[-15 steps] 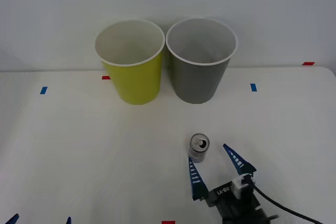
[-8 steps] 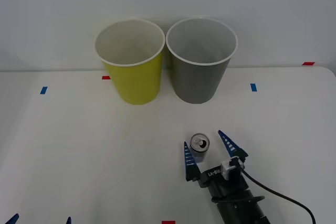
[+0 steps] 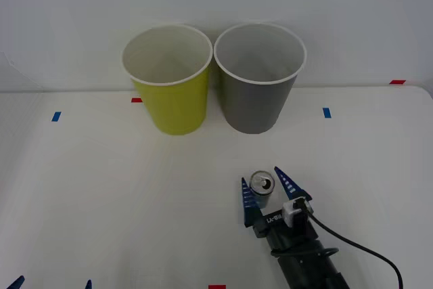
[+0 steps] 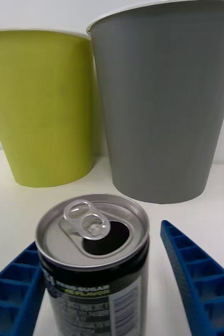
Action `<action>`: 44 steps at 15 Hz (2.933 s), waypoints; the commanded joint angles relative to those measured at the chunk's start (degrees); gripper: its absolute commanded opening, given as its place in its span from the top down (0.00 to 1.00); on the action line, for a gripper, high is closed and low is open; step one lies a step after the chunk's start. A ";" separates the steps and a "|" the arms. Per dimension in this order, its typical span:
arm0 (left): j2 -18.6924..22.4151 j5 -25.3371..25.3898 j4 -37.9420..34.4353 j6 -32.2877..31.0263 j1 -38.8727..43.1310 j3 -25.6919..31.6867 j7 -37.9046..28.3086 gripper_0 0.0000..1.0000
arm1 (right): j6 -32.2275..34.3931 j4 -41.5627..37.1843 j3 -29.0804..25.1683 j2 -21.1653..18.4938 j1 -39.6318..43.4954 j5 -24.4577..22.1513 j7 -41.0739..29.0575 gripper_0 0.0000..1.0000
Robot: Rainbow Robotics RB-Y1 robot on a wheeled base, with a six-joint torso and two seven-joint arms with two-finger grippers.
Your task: Put cans in the gray bin and PET bottles in the light green bin.
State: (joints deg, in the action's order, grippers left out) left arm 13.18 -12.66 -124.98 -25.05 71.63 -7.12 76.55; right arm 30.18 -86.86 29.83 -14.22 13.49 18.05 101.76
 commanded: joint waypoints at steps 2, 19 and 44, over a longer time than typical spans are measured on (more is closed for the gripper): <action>0.00 0.00 0.00 0.00 0.00 0.00 0.00 0.00 | 0.15 -0.07 0.14 -0.02 0.05 1.11 -0.60 1.00; 0.00 0.00 0.00 0.00 0.00 0.00 0.00 0.00 | -41.78 -34.08 -8.38 -3.18 2.33 2.34 -0.51 1.00; 0.00 0.00 0.00 0.00 0.00 0.00 0.00 0.00 | -80.01 -35.75 -23.68 -8.89 -39.15 6.12 -16.33 1.00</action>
State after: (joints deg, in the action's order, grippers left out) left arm 13.18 -12.66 -124.98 -25.05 71.63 -7.12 76.55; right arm -52.13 -125.68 6.18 -23.13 -24.04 23.43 85.59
